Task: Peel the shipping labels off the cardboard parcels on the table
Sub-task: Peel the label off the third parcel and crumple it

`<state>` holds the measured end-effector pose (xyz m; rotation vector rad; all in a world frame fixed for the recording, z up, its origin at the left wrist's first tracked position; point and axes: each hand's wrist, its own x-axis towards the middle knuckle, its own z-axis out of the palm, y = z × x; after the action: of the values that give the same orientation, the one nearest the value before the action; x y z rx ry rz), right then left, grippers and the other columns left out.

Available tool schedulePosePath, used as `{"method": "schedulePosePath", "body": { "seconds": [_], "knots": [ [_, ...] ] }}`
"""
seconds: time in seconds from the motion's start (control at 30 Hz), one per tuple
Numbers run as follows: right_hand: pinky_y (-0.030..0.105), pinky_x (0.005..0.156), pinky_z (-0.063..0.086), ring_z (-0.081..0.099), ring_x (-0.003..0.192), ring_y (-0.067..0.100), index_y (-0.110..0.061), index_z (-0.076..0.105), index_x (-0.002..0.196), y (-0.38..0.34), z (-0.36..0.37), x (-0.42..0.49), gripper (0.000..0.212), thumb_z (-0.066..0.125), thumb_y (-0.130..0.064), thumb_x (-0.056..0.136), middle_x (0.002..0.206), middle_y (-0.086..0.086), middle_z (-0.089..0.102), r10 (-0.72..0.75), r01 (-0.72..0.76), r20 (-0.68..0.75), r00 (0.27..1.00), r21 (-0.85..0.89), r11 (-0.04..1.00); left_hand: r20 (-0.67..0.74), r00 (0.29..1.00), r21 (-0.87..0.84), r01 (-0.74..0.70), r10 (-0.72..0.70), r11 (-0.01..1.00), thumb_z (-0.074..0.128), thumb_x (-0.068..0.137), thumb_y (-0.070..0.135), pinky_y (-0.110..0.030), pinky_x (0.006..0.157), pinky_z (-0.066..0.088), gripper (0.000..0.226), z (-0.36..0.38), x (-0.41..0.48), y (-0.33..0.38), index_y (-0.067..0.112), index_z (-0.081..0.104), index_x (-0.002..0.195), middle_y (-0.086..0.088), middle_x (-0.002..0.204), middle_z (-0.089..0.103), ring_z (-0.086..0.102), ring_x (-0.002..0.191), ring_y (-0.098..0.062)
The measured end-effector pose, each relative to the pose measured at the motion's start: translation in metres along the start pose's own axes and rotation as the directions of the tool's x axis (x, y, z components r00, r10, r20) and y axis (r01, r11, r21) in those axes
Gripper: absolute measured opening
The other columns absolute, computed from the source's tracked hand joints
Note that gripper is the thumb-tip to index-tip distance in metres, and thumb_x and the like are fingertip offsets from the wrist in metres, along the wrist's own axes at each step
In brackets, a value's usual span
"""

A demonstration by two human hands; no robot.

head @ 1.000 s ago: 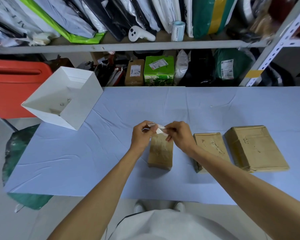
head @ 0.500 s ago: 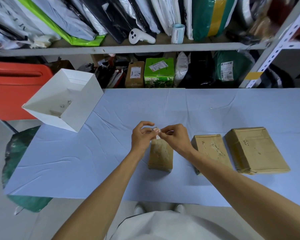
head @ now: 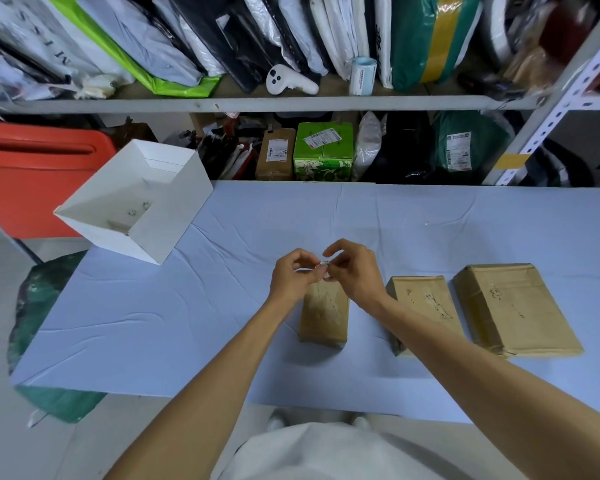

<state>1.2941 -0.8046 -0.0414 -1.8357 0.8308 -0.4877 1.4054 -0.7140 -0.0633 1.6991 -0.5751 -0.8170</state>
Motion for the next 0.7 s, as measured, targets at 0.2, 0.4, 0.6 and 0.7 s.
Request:
{"method": "schedulePosePath", "body": {
  "seconds": [0.2,0.4,0.6,0.7],
  "knots": [
    [0.024,0.065,0.058,0.071,0.066,0.013,-0.003,0.076,0.085,0.001,-0.002,-0.001,0.010,0.073,0.002,0.078,0.073,0.005,0.073,0.031,-0.023,-0.143,0.989,0.061,0.998,0.100,0.995,-0.173,-0.010,0.027,0.985,0.069,0.085,0.005,-0.027,0.077,0.059,0.007,-0.006,-0.002,0.002,0.008,0.069,0.091,-0.005,0.090,0.069,0.069,0.089,-0.016],
    [0.008,0.061,0.050,0.067,0.065,0.001,-0.007,0.077,0.094,-0.008,0.002,0.001,0.014,0.073,-0.007,0.080,0.080,0.003,0.074,-0.037,0.031,-0.107,0.994,-0.059,0.998,-0.069,0.997,-0.194,-0.038,0.025,0.980,0.073,0.083,0.009,-0.024,0.072,0.058,0.019,-0.004,-0.002,0.002,0.017,0.064,0.098,-0.006,0.085,0.072,0.072,0.084,-0.020],
    [0.017,0.067,0.054,0.068,0.070,0.010,-0.010,0.077,0.093,-0.012,-0.001,0.000,0.012,0.072,-0.011,0.082,0.081,0.004,0.075,-0.148,0.136,-0.025,0.989,-0.268,0.954,-0.092,0.996,-0.160,-0.011,-0.004,0.987,0.075,0.080,0.008,-0.026,0.073,0.059,0.011,-0.003,0.002,0.006,0.017,0.074,0.085,-0.007,0.083,0.074,0.073,0.080,-0.022],
    [0.035,0.070,0.055,0.066,0.071,0.020,-0.008,0.075,0.090,-0.016,0.002,0.004,0.012,0.064,-0.011,0.085,0.078,0.006,0.073,-0.185,0.173,0.014,0.983,-0.436,0.883,-0.078,0.995,-0.162,0.042,-0.056,0.986,0.076,0.078,0.005,-0.027,0.073,0.060,0.014,-0.001,0.003,0.008,0.018,0.075,0.080,-0.005,0.082,0.075,0.074,0.077,-0.019]
  ]
}}
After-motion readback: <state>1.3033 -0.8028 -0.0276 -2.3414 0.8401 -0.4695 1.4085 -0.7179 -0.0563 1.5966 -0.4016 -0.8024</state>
